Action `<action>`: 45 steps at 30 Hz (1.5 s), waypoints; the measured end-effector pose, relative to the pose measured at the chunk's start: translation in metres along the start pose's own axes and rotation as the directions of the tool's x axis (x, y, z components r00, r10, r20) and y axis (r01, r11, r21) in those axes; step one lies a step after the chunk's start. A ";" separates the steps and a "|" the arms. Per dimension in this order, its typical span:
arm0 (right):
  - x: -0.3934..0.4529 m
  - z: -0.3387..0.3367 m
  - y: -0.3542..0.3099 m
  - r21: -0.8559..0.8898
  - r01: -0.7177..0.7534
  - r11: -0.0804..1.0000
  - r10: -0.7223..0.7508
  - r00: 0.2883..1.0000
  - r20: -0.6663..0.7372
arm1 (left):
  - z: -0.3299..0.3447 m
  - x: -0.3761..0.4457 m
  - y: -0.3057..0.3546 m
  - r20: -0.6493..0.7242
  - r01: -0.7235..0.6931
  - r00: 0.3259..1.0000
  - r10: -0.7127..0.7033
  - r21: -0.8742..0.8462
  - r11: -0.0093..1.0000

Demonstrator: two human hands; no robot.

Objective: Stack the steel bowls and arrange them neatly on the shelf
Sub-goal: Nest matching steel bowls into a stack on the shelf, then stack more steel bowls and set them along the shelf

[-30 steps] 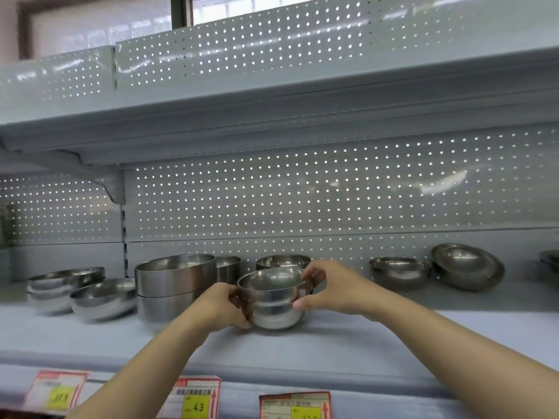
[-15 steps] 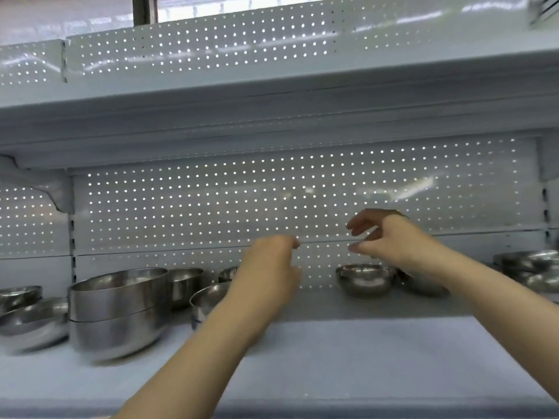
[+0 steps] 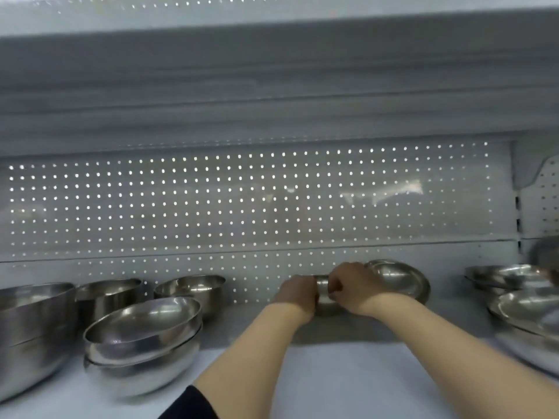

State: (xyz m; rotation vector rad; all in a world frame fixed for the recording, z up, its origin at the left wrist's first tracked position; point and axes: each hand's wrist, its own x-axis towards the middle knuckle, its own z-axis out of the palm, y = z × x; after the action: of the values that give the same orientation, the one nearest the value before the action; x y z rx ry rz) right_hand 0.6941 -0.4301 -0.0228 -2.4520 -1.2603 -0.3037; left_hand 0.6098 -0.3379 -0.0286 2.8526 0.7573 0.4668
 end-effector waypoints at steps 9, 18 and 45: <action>-0.001 0.005 -0.025 0.015 0.108 0.994 -0.106 0.992 -0.071 | -0.024 -0.003 -0.016 -0.155 0.076 0.987 -0.051 0.162 0.984; -0.004 0.021 -0.040 0.027 0.138 0.990 -0.136 0.990 -0.048 | -0.025 -0.009 -0.031 -0.127 0.164 0.981 -0.145 0.148 0.975; -0.014 -0.010 -0.037 0.082 0.107 0.991 -0.110 0.993 0.035 | -0.034 -0.011 -0.007 -0.223 0.081 0.970 -0.100 -0.093 0.992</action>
State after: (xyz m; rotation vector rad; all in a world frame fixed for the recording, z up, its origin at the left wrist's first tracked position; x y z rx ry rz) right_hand 0.6553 -0.4250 -0.0103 -2.3372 -1.3982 -0.2304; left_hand 0.5861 -0.3353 -0.0011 2.7039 0.8784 0.8018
